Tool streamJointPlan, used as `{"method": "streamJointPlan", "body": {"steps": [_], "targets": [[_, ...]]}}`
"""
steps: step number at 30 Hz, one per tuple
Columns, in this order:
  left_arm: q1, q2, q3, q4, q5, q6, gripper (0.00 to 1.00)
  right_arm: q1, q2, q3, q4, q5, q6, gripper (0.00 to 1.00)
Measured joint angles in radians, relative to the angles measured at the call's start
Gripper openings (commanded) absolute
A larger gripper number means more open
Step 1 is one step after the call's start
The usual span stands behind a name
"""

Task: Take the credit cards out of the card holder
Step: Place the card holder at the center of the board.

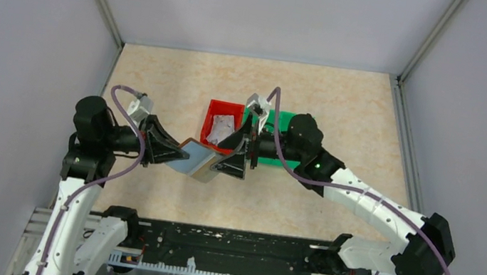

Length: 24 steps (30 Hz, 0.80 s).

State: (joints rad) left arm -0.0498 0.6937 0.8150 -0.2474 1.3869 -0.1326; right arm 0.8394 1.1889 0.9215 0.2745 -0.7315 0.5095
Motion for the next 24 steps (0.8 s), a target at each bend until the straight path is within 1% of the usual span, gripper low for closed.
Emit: {"method": "streamJointPlan", "body": {"steps": [4, 7, 9, 12, 13, 14, 15, 17, 18, 19, 20, 23, 24], "targets": [[0.0, 0.013, 0.0, -0.05, 0.012, 0.059, 0.0, 0.063, 0.021, -0.003, -0.041, 0.031, -0.074, 0.94], [0.0, 0.01, 0.004, -0.098, 0.024, 0.13, 0.0, 0.093, 0.048, -0.003, -0.093, 0.054, -0.125, 0.89], [0.0, 0.011, 0.008, -0.139, 0.028, 0.185, 0.0, 0.098, 0.062, -0.003, -0.121, 0.062, -0.142, 0.84], [0.0, 0.019, 0.012, -0.217, 0.029, 0.289, 0.0, 0.1, 0.064, -0.005, -0.13, 0.069, -0.146, 0.69], [0.0, 0.025, 0.014, -0.237, 0.028, 0.316, 0.0, 0.1, 0.064, -0.006, -0.127, 0.068, -0.147, 0.62], [0.0, 0.033, 0.017, -0.263, 0.028, 0.349, 0.0, 0.1, 0.064, -0.006, -0.126, 0.068, -0.145, 0.51], [0.0, 0.04, 0.019, -0.285, 0.027, 0.381, 0.05, 0.1, 0.064, -0.006, -0.125, 0.068, -0.142, 0.4], [0.0, 0.053, 0.019, -0.317, 0.017, 0.43, 0.19, 0.1, 0.069, -0.006, -0.125, 0.072, -0.131, 0.19], [0.0, 0.056, 0.019, -0.328, 0.011, 0.451, 0.24, 0.1, 0.075, -0.006, -0.125, 0.076, -0.126, 0.1], [0.0, 0.057, 0.019, -0.336, 0.005, 0.472, 0.31, 0.1, 0.085, -0.006, -0.126, 0.079, -0.12, 0.03], [0.0, 0.057, 0.019, -0.346, -0.002, 0.496, 0.37, 0.1, 0.1, -0.006, -0.126, 0.084, -0.106, 0.0], [0.0, 0.062, 0.019, -0.401, -0.031, 0.605, 0.55, 0.1, 0.166, -0.013, -0.135, 0.106, -0.076, 0.0], [0.0, 0.066, 0.019, -0.429, -0.042, 0.649, 0.62, 0.1, 0.184, -0.021, -0.136, 0.116, -0.066, 0.0]]}}
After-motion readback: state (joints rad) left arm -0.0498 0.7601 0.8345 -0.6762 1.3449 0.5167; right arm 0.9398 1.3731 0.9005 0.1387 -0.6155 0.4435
